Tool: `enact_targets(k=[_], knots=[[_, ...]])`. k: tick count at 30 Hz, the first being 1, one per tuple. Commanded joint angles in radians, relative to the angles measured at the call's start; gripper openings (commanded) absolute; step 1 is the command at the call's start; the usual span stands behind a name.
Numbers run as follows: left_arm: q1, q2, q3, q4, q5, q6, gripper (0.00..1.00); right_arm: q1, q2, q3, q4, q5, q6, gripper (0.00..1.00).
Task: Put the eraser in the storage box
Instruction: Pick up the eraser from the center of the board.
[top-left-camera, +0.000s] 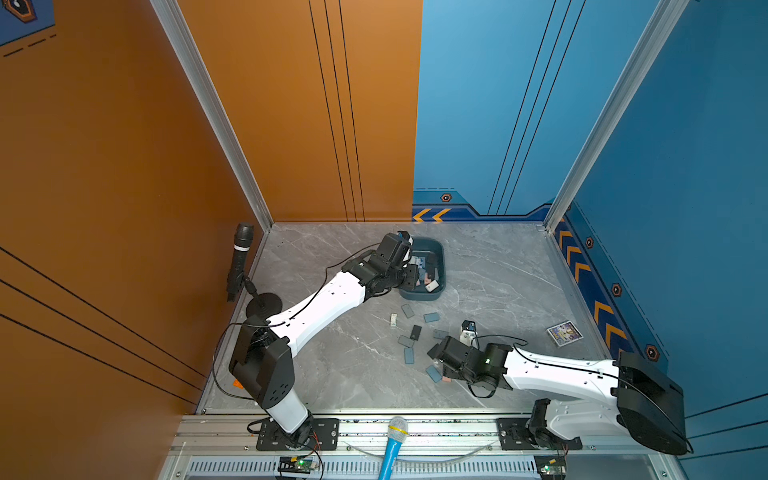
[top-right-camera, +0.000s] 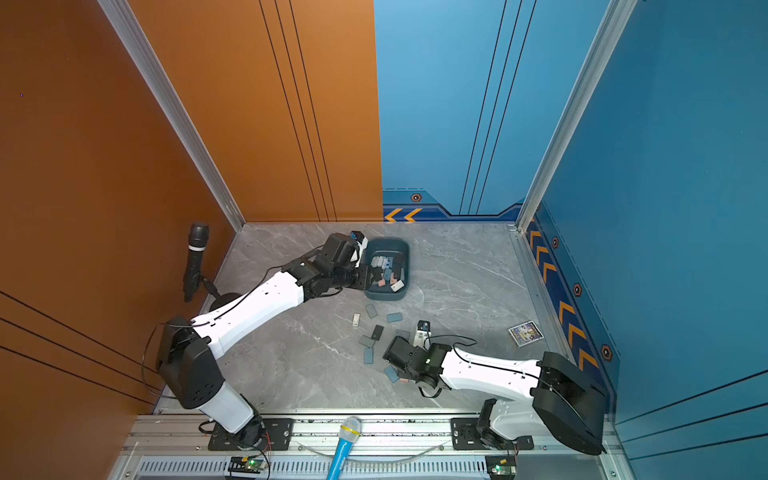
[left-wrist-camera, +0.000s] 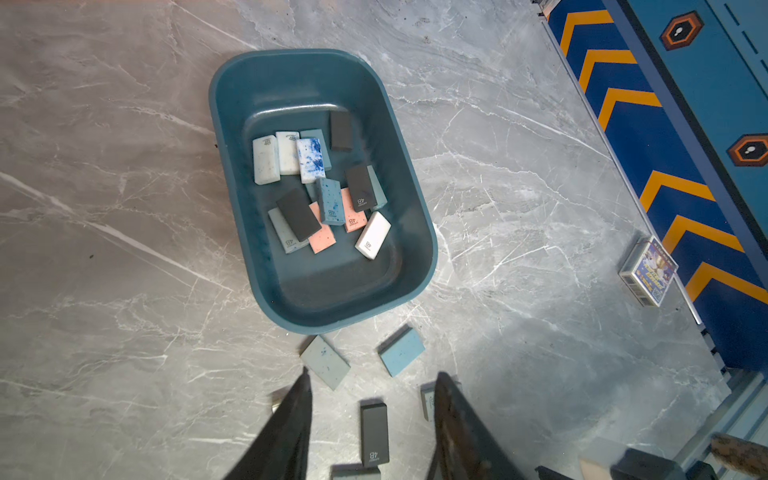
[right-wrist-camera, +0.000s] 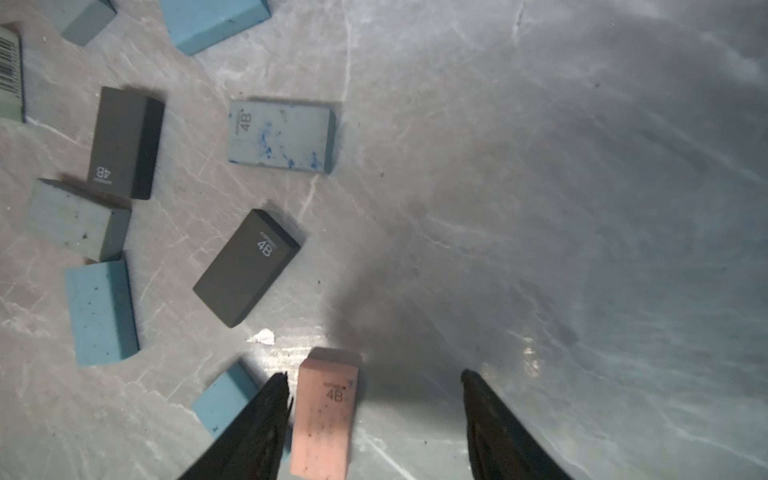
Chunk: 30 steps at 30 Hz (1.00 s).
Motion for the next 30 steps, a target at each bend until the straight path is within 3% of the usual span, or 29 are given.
enact_targets(k=[1, 16, 30], knots=[[0.010, -0.032, -0.028, 0.008, -0.023, 0.013, 0.49, 0.007, 0.026, 0.016, 0.033, 0.017, 0.023, 0.68], [0.022, -0.035, -0.050, 0.012, -0.011, 0.006, 0.49, 0.010, 0.120, 0.012, 0.085, -0.054, 0.034, 0.67], [0.032, -0.046, -0.082, 0.017, -0.011, -0.001, 0.49, 0.081, 0.154, 0.010, 0.014, -0.084, 0.094, 0.57]])
